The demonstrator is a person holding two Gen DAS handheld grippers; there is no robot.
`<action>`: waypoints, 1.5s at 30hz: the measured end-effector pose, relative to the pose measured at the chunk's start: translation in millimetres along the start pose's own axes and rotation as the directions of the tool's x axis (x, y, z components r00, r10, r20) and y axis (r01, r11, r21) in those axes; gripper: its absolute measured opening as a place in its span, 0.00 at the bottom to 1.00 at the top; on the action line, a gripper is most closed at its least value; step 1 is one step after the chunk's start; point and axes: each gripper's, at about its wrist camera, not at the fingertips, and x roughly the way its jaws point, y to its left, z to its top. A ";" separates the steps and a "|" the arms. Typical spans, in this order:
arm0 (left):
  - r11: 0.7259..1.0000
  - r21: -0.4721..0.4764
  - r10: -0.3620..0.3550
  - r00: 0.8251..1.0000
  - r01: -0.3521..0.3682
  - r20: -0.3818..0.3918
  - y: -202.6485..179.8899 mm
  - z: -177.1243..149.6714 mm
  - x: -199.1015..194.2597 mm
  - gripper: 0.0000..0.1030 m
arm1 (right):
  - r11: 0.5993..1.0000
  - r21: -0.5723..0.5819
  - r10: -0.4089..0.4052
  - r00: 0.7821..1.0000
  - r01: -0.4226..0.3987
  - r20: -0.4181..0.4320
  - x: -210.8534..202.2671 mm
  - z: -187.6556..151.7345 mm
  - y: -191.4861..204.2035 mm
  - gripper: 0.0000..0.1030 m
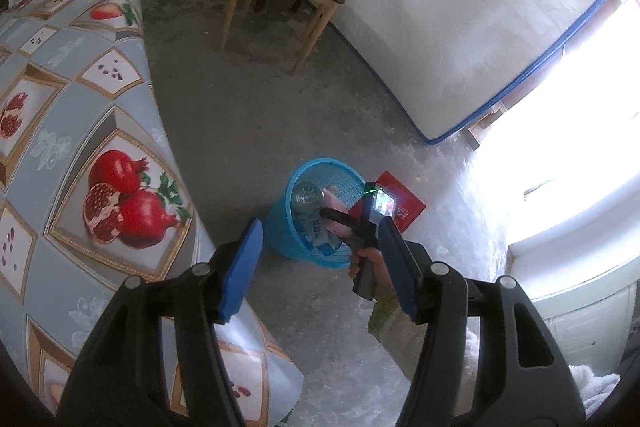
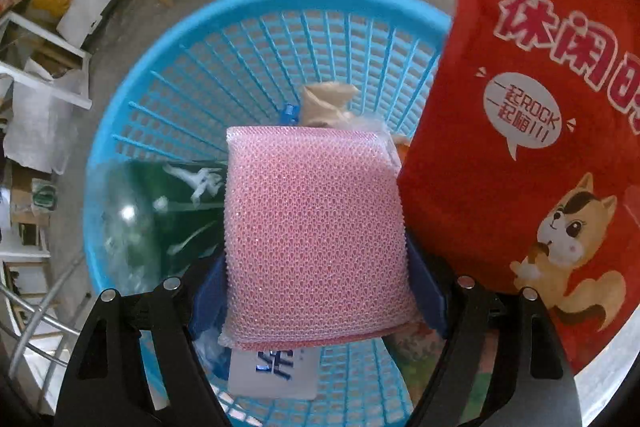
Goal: Collect trash
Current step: 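Open both grippers to drop the bag and sponge into the wastebasket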
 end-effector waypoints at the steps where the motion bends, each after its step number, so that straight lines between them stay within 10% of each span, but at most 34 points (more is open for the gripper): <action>1: 1.000 -0.001 -0.002 1.000 0.002 0.001 2.3 -2.1 -2.7 0.55 | 1.000 -0.015 0.007 1.000 -0.007 -0.007 0.0 0.4 5.3 0.76; 14: 0.999 -0.004 -0.033 0.999 0.033 -0.002 11.7 -3.8 -1.4 0.57 | 0.968 -0.221 0.140 0.988 -0.122 0.064 -57.1 -21.8 48.0 0.85; 20: 1.000 0.012 -0.025 0.999 0.024 0.025 13.3 -4.0 -8.7 0.57 | 0.948 -0.209 0.291 0.922 -0.241 0.256 -143.5 -35.7 33.6 0.85; 24: 0.999 0.040 -0.015 0.998 0.013 0.067 9.3 -8.8 -23.8 0.62 | 0.963 -0.018 0.249 0.868 -0.267 0.430 -191.5 -34.3 -20.3 0.85; 26: 0.998 0.054 -0.017 0.996 0.013 0.088 8.2 -13.8 -33.0 0.63 | 0.965 0.097 0.178 0.878 -0.245 0.445 -196.0 -31.3 -52.1 0.85; 29: 0.997 0.071 -0.023 0.994 0.015 0.107 6.2 -23.6 -46.4 0.64 | 0.958 0.254 0.056 0.957 -0.132 0.286 -160.2 -16.1 -82.1 0.68; 34: 0.998 0.070 -0.020 0.993 0.012 0.114 10.2 -40.7 -64.6 0.65 | 0.933 0.342 0.063 0.985 -0.116 0.163 -108.4 0.0 -86.0 0.08; 45: 1.000 -0.002 0.013 0.991 -0.013 0.133 32.5 -77.1 -90.7 0.65 | 0.975 0.223 -0.014 0.995 -0.008 0.097 -80.8 -2.0 -48.8 0.06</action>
